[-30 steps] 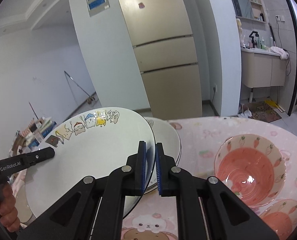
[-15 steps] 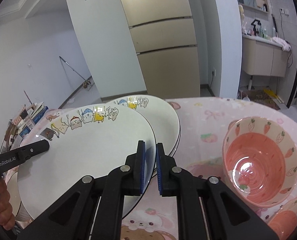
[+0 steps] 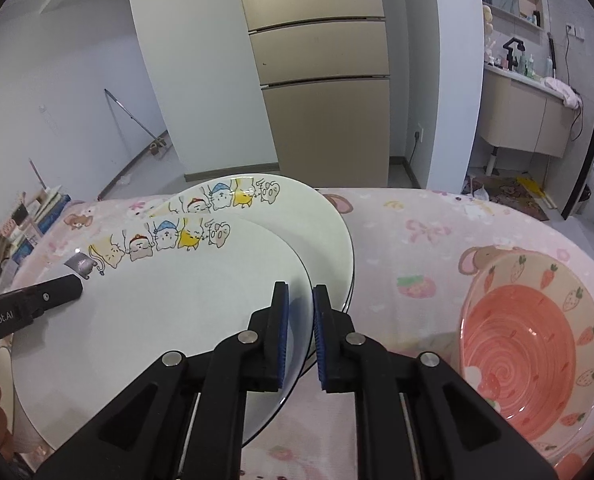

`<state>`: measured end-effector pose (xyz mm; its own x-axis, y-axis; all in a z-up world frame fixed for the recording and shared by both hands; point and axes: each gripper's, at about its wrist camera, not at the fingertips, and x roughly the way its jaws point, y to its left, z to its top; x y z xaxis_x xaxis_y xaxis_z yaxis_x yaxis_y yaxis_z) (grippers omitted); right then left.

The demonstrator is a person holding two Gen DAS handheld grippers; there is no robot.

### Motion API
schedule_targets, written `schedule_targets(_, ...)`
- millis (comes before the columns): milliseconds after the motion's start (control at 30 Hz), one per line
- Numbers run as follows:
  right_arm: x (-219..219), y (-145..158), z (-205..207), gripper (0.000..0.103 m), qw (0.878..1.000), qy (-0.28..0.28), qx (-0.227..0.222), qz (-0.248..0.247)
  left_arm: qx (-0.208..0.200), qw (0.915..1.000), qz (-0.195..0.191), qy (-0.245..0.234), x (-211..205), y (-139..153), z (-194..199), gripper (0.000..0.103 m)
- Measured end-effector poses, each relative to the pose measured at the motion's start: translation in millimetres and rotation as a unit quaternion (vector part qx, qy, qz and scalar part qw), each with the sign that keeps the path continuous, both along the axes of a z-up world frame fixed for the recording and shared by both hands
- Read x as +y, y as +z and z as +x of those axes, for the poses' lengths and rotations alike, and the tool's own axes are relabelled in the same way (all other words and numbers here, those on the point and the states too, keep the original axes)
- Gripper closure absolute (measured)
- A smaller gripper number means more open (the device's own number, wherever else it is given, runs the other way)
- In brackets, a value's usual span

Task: Organize plates and bowls
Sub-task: 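Lower both plates onto the stack and open both tools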

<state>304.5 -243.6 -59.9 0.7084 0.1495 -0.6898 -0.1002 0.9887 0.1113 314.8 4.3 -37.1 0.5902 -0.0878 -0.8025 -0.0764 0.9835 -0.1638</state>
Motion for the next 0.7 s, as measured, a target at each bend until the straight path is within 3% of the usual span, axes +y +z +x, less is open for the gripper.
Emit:
schedule_targets(267, 12.5, 4.4, -16.5, 0.069, 0.999, 0.009, -0.034, -0.041, -0.014, 0.9998, -0.013, 0.000, -1.8, -5.7, -0.3, 0.086)
schedule_targets(433, 8.4, 20.0, -27.6, 0.048, 0.997, 0.005, -0.074, -0.024, -0.022, 0.9992, -0.034, -0.007, -0.8, -6.6, -1.7, 0.086)
schedule_targets(600, 4.7, 17.8, -27.5, 0.041, 0.998, 0.004, -0.068, -0.009, -0.038, 0.9988, -0.024, -0.018, -3.5, -1.3, -4.4, 0.086)
schedule_targets(700, 2.7, 18.7, -28.3, 0.027, 0.997, 0.003, -0.071, 0.002, -0.040, 0.9986, -0.027, -0.023, -3.8, 0.1, -6.2, 0.086)
